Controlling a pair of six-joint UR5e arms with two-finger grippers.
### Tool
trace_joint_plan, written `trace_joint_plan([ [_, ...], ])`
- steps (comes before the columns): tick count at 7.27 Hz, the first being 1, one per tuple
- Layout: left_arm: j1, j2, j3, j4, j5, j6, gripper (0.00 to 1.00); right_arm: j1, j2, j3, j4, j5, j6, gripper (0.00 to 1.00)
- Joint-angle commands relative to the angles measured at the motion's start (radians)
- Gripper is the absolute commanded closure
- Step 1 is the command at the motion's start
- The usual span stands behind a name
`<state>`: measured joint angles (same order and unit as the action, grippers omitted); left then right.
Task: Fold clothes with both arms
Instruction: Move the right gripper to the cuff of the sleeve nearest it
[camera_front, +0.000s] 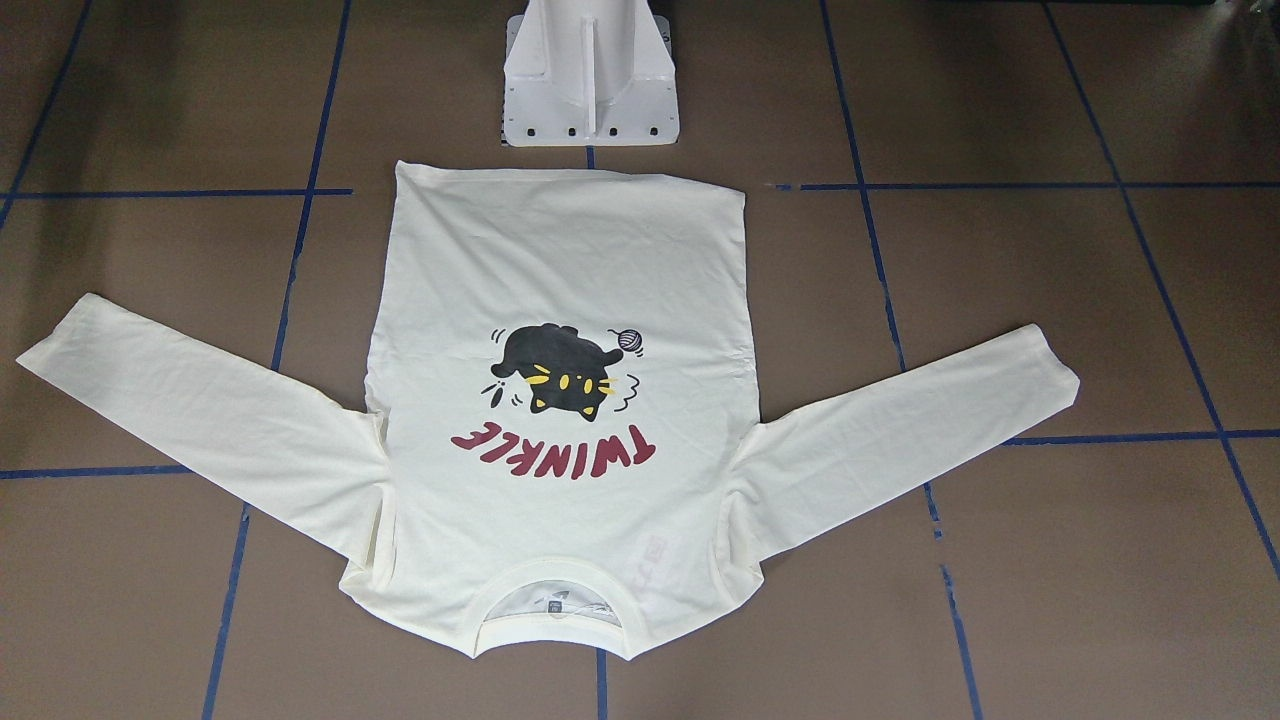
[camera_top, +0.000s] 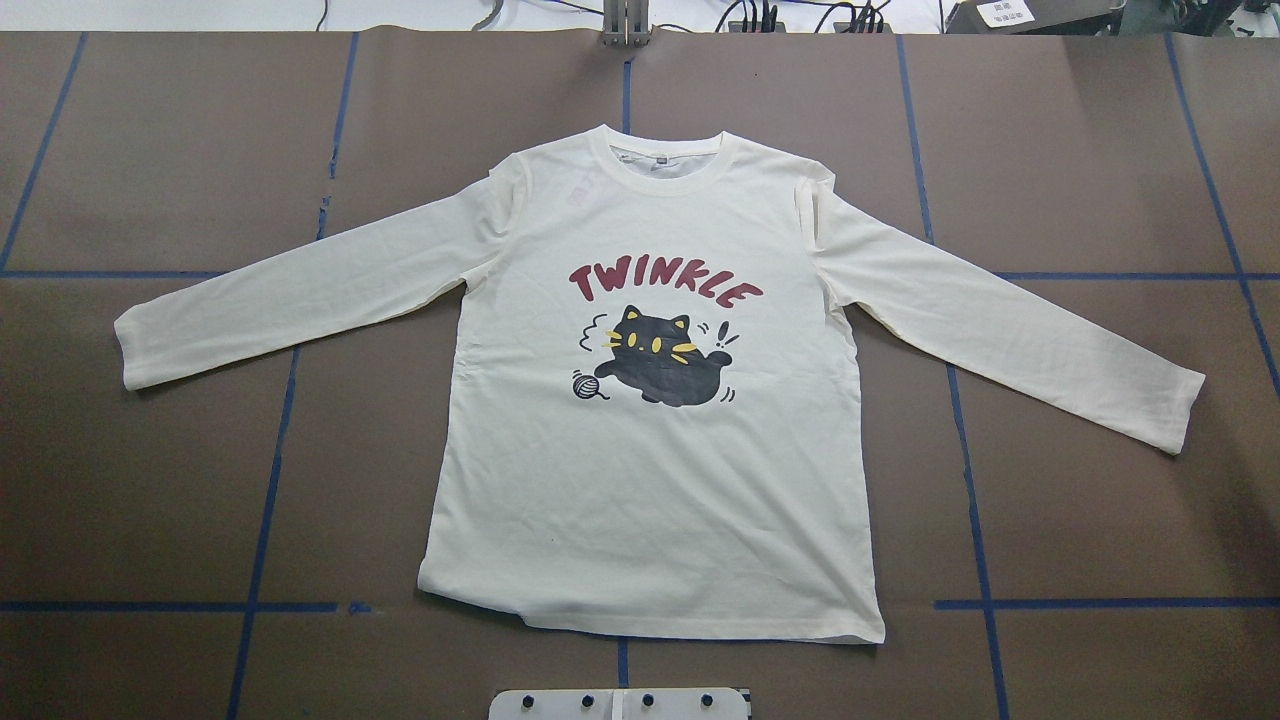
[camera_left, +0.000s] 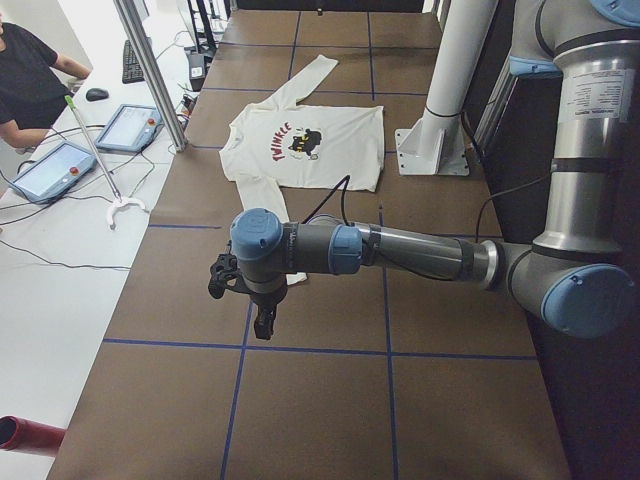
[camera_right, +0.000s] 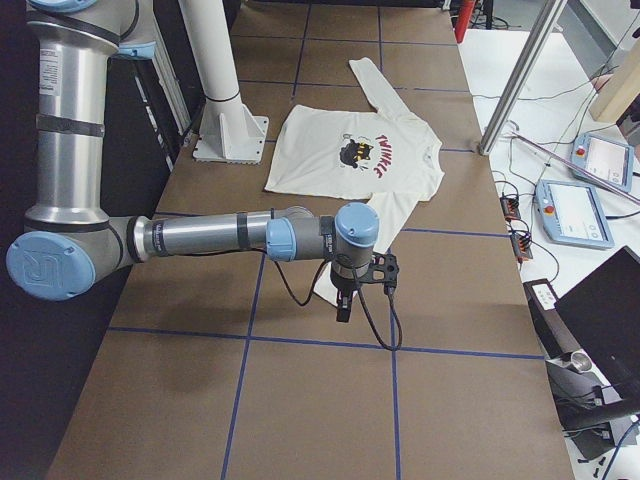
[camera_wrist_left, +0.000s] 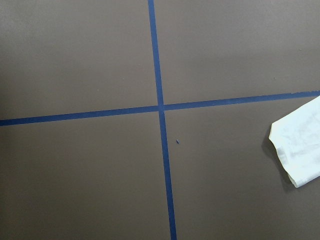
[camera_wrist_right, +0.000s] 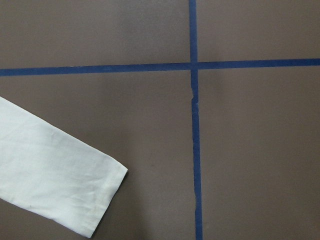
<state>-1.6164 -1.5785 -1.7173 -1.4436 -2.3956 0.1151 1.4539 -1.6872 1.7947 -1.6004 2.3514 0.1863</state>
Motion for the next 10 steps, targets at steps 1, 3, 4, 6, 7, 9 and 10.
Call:
trace_joint_plan([
  [1, 0.01, 0.0, -0.014, -0.009, -0.007, 0.0, 0.0, 0.0, -0.002, -0.001, 0.0, 0.012, -0.001, 0.0],
  [3, 0.015, 0.006, -0.037, -0.009, -0.004, 0.009, 0.0, 0.0, -0.002, -0.005, 0.0, 0.014, 0.01, 0.0],
  [4, 0.015, 0.029, -0.071, -0.014, -0.007, 0.011, 0.0, 0.0, -0.002, -0.006, -0.001, 0.02, 0.012, 0.0],
  [6, 0.015, 0.032, -0.065, -0.05, -0.01, 0.008, 0.0, -0.003, -0.002, -0.008, 0.0, 0.081, 0.012, 0.0],
  [7, 0.015, 0.031, -0.061, -0.088, -0.011, 0.005, 0.0, -0.038, 0.001, -0.008, 0.011, 0.086, 0.01, 0.0],
  [9, 0.016, 0.034, -0.023, -0.103, -0.08, 0.005, 0.0, -0.111, 0.006, -0.101, 0.147, 0.083, 0.016, 0.0],
  [10, 0.016, 0.034, -0.021, -0.131, -0.095, 0.005, 0.0, -0.15, 0.017, -0.16, 0.233, 0.078, 0.025, 0.01],
])
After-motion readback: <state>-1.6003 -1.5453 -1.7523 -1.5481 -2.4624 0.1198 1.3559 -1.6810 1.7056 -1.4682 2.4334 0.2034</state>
